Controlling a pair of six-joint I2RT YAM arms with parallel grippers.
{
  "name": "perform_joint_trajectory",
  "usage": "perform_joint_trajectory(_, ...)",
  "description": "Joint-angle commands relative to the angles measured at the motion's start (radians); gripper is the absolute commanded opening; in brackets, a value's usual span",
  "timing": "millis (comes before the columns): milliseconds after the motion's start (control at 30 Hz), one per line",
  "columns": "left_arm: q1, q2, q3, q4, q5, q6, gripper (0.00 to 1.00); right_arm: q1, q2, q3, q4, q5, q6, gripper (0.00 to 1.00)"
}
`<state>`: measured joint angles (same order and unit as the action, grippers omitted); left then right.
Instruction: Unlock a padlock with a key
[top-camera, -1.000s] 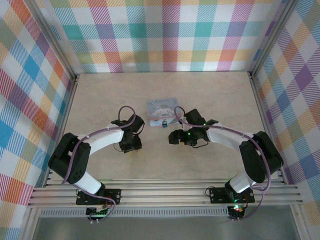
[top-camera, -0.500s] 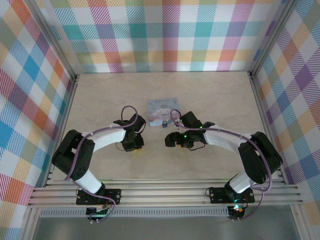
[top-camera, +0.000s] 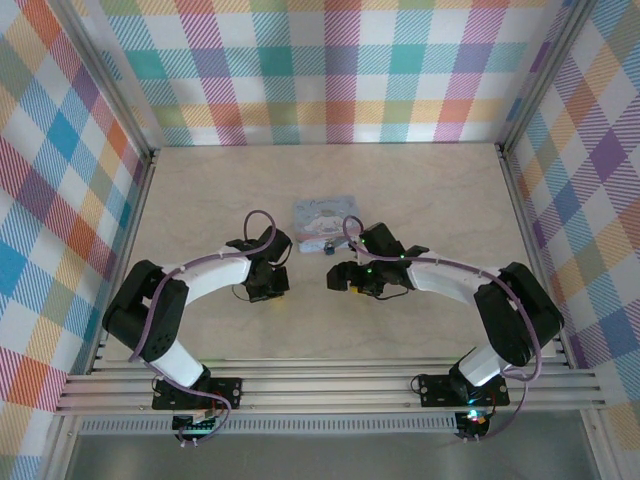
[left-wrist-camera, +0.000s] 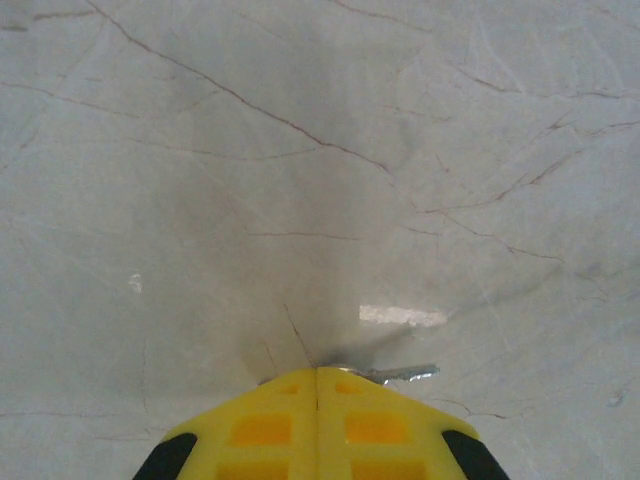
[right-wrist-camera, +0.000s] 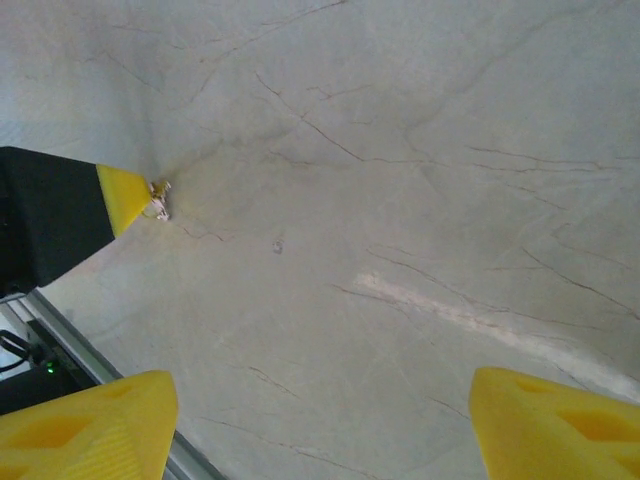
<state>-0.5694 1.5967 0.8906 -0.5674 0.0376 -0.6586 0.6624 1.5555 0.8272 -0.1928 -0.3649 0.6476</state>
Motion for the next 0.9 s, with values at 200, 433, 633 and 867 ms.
perform_joint_trajectory(200,-0.012,-0.112,-0.049,0.088,0.059,0.05,0.0,0.005,0.053,-0.021,0.17,-0.11,0.134,0.7)
perform_joint_trajectory(433,-0.011,-0.116,-0.048,0.076,0.075,0.053,0.0,0.005,0.096,-0.009,0.208,-0.134,0.168,0.68)
perform_joint_trajectory(633,-0.01,-0.159,-0.046,0.081,0.109,0.074,0.0,0.006,0.111,-0.052,0.344,-0.194,0.218,0.58)
perform_joint_trajectory(867,-0.011,-0.169,0.045,0.011,0.181,0.11,0.0,0.006,-0.009,-0.173,0.481,-0.157,0.018,0.49)
